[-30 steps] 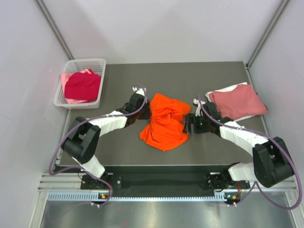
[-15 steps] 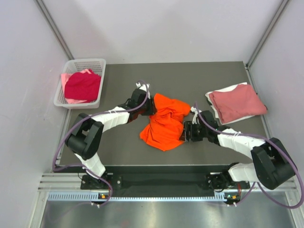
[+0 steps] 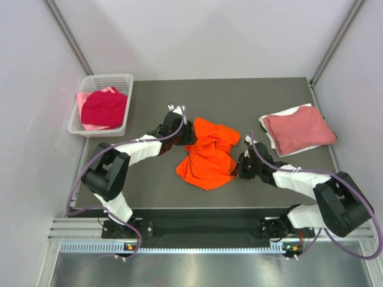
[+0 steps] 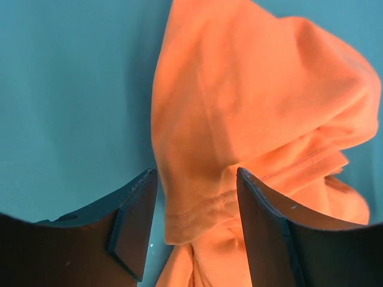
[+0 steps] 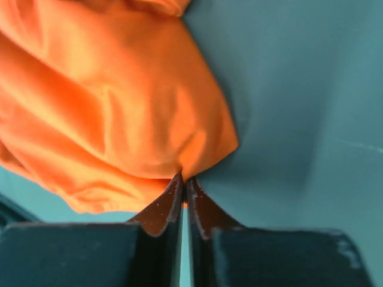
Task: Fold and stack the t-shirts
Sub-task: Flatten the tshirt out
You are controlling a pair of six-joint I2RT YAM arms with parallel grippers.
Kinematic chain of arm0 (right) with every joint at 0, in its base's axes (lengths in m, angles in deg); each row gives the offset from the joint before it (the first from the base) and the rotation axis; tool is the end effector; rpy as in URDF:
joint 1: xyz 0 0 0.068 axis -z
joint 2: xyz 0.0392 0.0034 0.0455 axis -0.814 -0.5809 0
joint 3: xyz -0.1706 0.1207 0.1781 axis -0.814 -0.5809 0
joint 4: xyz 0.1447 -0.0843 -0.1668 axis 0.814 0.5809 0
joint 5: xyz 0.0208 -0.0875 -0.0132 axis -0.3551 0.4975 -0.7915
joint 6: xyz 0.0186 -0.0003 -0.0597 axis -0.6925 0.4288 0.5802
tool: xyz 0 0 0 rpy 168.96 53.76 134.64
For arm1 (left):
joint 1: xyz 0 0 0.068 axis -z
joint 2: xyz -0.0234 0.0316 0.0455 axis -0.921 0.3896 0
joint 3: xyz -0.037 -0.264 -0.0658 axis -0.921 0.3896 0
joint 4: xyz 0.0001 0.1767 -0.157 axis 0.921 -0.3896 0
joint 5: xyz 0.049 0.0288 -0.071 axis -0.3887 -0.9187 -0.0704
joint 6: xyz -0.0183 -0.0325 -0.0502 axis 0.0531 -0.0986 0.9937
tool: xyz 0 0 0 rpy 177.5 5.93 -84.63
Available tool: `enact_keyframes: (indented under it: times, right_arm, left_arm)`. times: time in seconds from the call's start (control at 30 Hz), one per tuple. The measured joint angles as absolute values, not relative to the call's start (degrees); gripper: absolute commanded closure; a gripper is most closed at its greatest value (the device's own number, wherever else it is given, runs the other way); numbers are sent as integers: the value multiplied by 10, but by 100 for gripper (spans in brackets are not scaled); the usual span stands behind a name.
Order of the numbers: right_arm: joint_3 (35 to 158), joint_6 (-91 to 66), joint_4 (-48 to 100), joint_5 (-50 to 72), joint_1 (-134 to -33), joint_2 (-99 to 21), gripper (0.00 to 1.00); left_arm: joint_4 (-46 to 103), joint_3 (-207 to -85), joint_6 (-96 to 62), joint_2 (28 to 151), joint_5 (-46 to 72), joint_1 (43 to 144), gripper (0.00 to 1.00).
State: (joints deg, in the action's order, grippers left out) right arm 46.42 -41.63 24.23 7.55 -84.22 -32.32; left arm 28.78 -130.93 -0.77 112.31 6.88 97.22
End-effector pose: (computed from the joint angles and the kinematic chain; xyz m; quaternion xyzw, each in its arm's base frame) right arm 0.1851 0.1160 0.1554 0.0167 0.9293 0.2681 0.2535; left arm 0.3074 -0.1804 0.2041 0.0280 0.9004 -0.2220 0.3731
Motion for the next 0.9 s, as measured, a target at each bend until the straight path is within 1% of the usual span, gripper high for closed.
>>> enact_keyframes:
  times: [0.13,0.23,0.27,0.33,0.37,0.4,0.43,0.6,0.7,0.8,0.87,0.9]
  right_arm:
    - [467,-423,284,119,-844,-302,100]
    - [481,-418,348,174,-845,-238,100]
    - [488,-417,360,187,-845,-220,100]
    - [510,-413,381,208,-845,-194,100]
    - [520,-412,385,213,-845,-190,100]
    - [527,-411,386,215,-845,-190,100]
    - [531,-410,386,217,-845,-193,100]
    - [532,-404,413,235,-845,-203,100]
    - [534,-396,428,241,-830,-204,100]
    - [565,-379,451,219,-770,-219,100]
    - [618,-366,475,206,-719,-242,100]
    - [661,-358,492,202,-696,-259,100]
  left_arm:
    - [295,-1292,-9,1123,71,972,39]
    - [296,-1282,-10,1123,79,972,39]
    - [296,-1280,-10,1123,85,972,43]
    - [297,-1280,-10,1123,95,972,60]
    - [299,-1280,-10,1123,102,972,72]
    - [301,-1280,-10,1123,107,972,87]
    - [301,-1280,-13,1123,113,972,100]
    - [301,-1280,-9,1123,134,967,100]
    - [292,-1283,14,1116,163,934,100]
    - [275,-1310,52,1101,200,865,100]
    - [257,-1354,74,1096,216,821,100]
    - [232,-1396,83,1096,221,798,100]
